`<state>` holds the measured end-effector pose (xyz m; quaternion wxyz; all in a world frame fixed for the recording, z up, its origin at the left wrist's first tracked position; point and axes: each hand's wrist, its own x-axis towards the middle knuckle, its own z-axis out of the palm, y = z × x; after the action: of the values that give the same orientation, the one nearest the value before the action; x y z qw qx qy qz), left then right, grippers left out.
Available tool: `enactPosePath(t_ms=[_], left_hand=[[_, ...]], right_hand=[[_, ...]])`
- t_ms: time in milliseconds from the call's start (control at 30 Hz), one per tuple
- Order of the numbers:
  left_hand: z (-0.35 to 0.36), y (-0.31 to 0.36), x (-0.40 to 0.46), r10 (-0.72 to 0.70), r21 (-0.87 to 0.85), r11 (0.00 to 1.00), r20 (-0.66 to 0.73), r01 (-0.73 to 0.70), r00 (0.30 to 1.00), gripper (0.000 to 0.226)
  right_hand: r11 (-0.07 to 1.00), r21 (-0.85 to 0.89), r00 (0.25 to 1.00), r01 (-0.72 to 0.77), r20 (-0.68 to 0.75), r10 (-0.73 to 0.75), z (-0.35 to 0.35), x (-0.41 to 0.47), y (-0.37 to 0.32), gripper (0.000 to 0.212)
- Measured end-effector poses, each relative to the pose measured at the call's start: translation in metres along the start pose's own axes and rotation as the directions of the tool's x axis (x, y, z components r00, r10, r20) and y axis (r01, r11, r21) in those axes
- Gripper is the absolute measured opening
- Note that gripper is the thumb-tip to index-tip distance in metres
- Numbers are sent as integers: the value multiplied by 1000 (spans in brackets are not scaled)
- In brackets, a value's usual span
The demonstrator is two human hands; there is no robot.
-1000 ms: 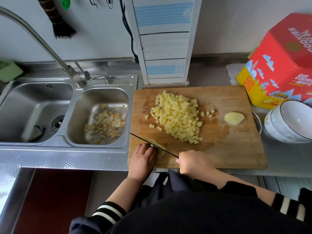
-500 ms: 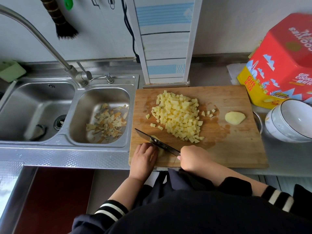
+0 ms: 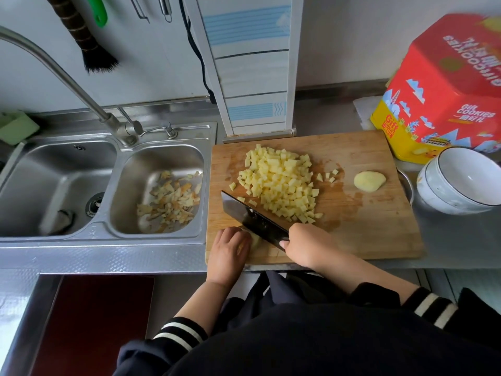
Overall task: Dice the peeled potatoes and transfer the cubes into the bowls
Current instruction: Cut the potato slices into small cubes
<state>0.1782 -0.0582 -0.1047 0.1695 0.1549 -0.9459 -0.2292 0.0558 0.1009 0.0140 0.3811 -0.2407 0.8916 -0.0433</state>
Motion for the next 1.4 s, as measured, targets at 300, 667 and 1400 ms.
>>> enactPosePath(t_ms=[300,667,1400], left_hand=[[0,0,0,-13,-18,1000,0,13,1000,25],[-1,-1,-2,23,7,1000,-25,-23,999,29],[1,-6,-5,47,-5,999,-36,-47,998,23]], right_hand=[[987,-111,988,119,-84,-128,1,-19,0,29],[968,-204,987,146,-34,-157,10,-21,-7,19],[1000,-4,999,29,-25,-29,8,-5,3,24]])
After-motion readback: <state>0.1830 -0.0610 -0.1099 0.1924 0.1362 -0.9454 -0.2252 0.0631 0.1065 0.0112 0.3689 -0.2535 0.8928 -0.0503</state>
